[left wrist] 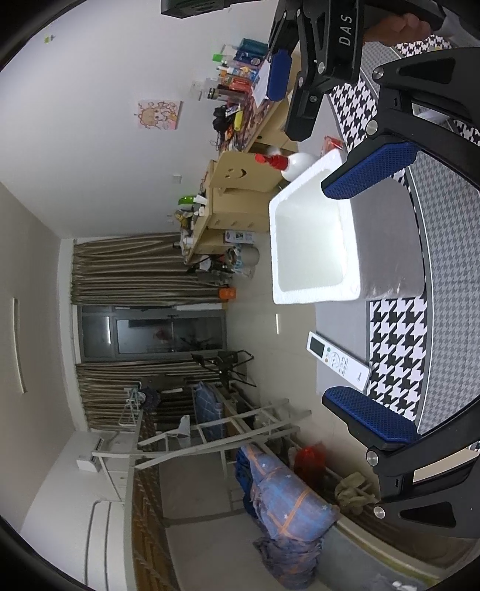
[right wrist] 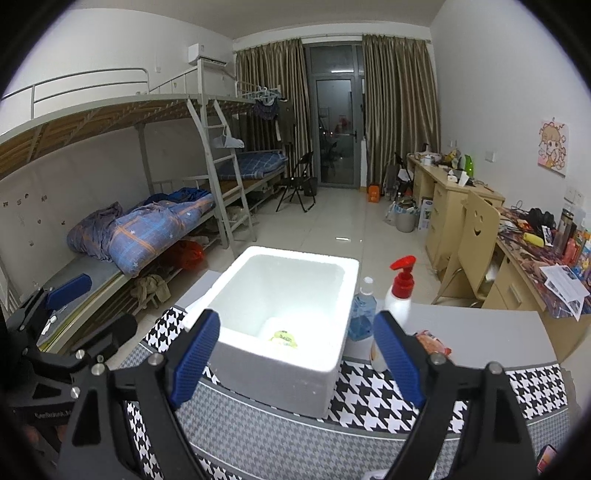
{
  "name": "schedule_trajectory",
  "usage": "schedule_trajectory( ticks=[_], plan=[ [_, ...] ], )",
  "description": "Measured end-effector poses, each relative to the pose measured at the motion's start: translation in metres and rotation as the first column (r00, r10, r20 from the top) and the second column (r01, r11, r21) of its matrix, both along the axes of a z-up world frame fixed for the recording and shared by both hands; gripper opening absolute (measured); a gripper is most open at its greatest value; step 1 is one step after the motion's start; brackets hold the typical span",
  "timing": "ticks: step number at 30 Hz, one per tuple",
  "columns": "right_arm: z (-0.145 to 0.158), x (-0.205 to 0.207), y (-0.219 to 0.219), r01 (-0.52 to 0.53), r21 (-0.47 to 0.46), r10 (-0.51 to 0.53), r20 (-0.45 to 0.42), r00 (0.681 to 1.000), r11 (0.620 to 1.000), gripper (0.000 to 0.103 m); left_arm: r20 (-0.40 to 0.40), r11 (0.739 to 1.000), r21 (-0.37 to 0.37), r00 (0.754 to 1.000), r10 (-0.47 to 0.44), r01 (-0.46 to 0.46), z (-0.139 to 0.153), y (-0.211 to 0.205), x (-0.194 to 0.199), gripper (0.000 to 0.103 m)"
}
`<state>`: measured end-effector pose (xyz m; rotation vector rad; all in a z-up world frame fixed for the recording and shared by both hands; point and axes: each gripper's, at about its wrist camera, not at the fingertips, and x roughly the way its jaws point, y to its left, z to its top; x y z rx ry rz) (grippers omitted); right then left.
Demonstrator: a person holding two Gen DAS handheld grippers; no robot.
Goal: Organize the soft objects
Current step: 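Open the right tool to drop the white tube into the foam box, then withdraw both open tools from the foam box back toward the soft pile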
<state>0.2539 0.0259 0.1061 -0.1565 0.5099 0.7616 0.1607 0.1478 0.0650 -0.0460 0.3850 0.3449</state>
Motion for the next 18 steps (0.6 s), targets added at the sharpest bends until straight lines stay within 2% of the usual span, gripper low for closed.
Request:
schedule_trajectory(
  ticks=[18],
  plan=[
    [0.003,-0.029,-0.046,0.031,0.050,-0.033,0.045,0.998,0.998,0.088,0.042,0.998,0.012,0.997,-0.064,0.063,0.009,-0.034,-0.023,0.102]
  ],
)
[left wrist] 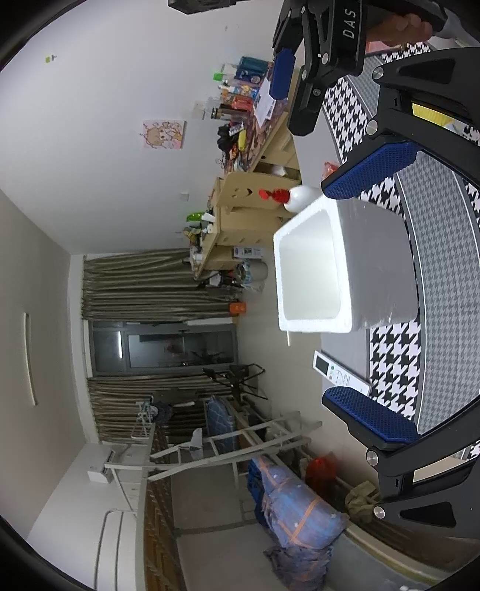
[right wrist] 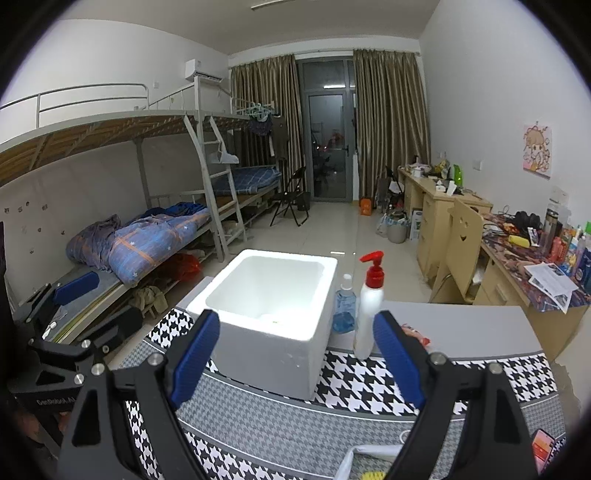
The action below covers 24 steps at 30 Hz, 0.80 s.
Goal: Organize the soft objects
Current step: 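Withdraw both open tools from the foam box back toward the soft pile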
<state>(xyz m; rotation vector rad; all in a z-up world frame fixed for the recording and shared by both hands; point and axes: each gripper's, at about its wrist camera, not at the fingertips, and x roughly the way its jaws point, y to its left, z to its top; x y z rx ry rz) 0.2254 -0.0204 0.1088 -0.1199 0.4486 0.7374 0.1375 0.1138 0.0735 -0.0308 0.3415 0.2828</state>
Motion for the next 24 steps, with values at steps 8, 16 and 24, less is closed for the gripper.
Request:
schedule_trajectory(
  ticks=[8,16,24],
  plan=[
    [-0.001,-0.017,-0.017,0.012,0.012,-0.012,0.019,1.000,1.000,0.088,0.018,1.000,-0.008,1.000,-0.015,0.015,0.003,-0.009,-0.012,0.102],
    [-0.006,-0.036,-0.026,0.012,0.027,-0.013,0.048,0.999,1.000,0.088,0.028,1.000,0.003,1.000,-0.015,0.015,-0.002,-0.018,-0.022,0.102],
    [-0.018,-0.052,-0.036,0.021,0.024,-0.023,0.067,0.997,0.999,0.088,0.039,1.000,0.003,0.999,-0.026,0.026,-0.008,-0.028,-0.030,0.102]
  ],
)
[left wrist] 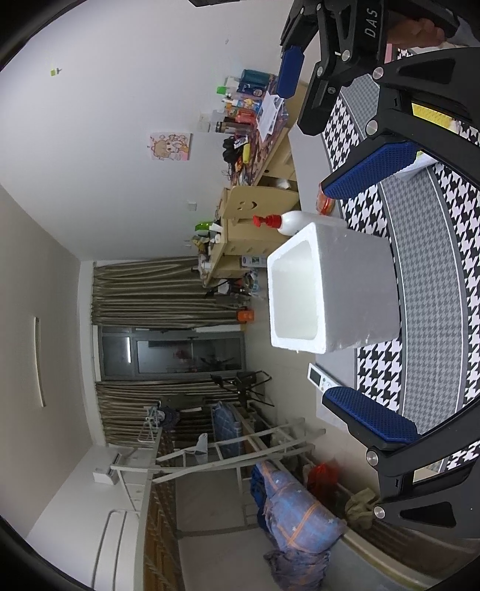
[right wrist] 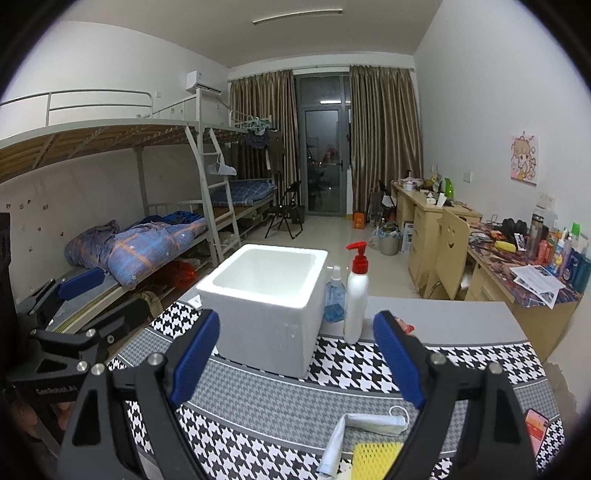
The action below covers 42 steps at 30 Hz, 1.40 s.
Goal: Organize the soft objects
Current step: 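Withdraw both open tools from the foam box back toward the soft pile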
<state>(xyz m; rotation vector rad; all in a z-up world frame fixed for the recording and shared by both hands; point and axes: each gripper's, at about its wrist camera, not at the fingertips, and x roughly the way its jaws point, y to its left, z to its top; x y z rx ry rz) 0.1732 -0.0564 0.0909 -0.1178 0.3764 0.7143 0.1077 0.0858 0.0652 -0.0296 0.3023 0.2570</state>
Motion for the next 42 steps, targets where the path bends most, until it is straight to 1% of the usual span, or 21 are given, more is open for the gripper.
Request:
schedule_trajectory(
  ticks=[9,16,25,31,42],
  plan=[
    [-0.010,-0.011,-0.008,0.033,-0.009,-0.033,0.025,0.999,0.999,0.088,0.012,1.000,-0.012,1.000,0.006,-0.006,-0.012,-0.011,-0.004,0.102],
    [-0.020,-0.009,-0.015,0.013,0.003,-0.013,0.007,1.000,1.000,0.088,0.014,1.000,-0.022,1.000,0.005,-0.004,-0.019,-0.020,-0.005,0.102],
    [-0.034,0.003,-0.024,-0.001,0.012,0.001,-0.018,1.000,1.000,0.088,0.012,0.998,-0.007,0.998,0.062,-0.062,-0.029,-0.025,-0.002,0.102],
    [-0.044,0.006,-0.032,0.005,0.007,-0.005,-0.025,1.000,1.000,0.088,0.010,0.999,-0.020,0.999,0.050,-0.050,-0.036,-0.029,0.002,0.102],
    [-0.058,0.007,-0.041,0.016,-0.012,-0.016,-0.030,0.999,1.000,0.088,0.006,0.998,-0.020,0.999,0.053,-0.053,-0.044,-0.031,0.006,0.102]
  ],
)
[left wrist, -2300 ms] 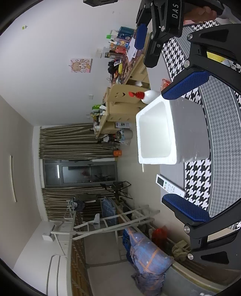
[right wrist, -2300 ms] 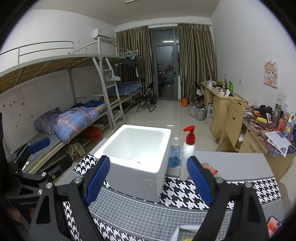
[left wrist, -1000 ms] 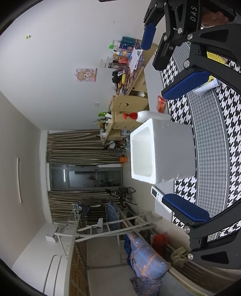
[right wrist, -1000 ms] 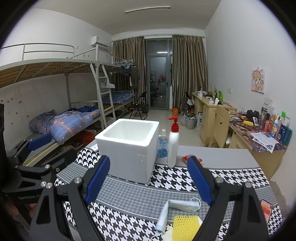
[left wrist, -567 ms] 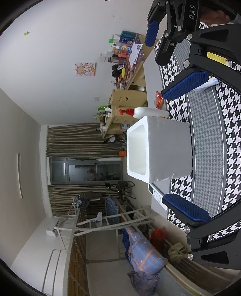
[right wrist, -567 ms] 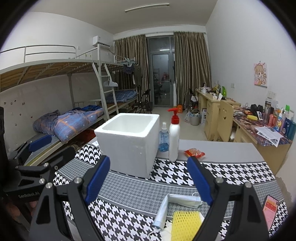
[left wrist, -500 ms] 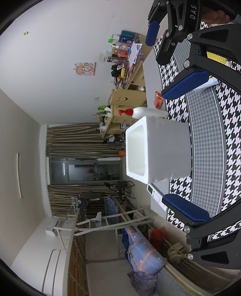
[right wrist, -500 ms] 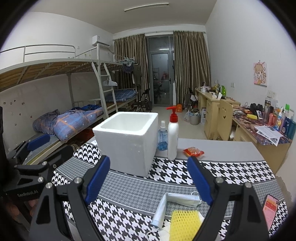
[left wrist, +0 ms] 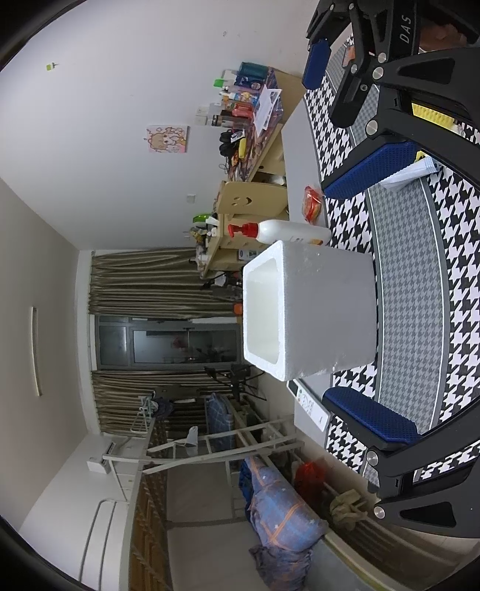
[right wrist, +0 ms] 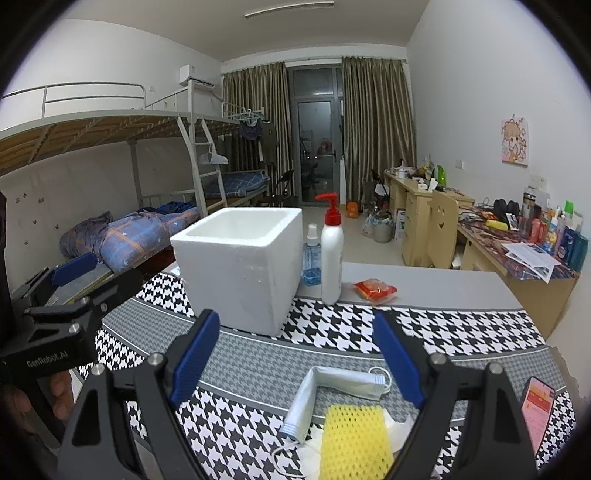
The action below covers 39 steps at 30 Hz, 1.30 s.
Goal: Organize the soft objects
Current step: 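Withdraw both open tools from the foam box back toward the soft pile, then lower both tools toward the blue face mask and yellow mesh sponge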
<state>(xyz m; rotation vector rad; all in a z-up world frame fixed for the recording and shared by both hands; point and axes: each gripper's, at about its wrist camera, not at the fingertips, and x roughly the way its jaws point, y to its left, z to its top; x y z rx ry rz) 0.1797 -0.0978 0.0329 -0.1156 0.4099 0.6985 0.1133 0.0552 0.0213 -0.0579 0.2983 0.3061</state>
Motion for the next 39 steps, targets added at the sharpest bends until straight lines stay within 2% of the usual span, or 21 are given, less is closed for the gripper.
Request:
schedule_trajectory(
  ticks=[9,28,39],
  plan=[
    [-0.009,0.003,-0.001,-0.014,-0.001,0.014,-0.026,1.000,1.000,0.088,-0.010,1.000,0.007,1.000,-0.007,0.007,-0.006,-0.005,0.003,0.102],
    [-0.034,0.020,-0.015,0.023,-0.019,-0.024,-0.087,0.996,1.000,0.088,-0.062,0.998,-0.011,0.996,-0.063,0.063,-0.026,-0.021,0.025,0.102],
    [-0.049,0.038,-0.029,0.038,-0.033,-0.042,-0.138,0.990,0.999,0.088,-0.118,0.996,-0.036,0.989,-0.083,0.079,-0.042,-0.033,0.047,0.102]
  ],
)
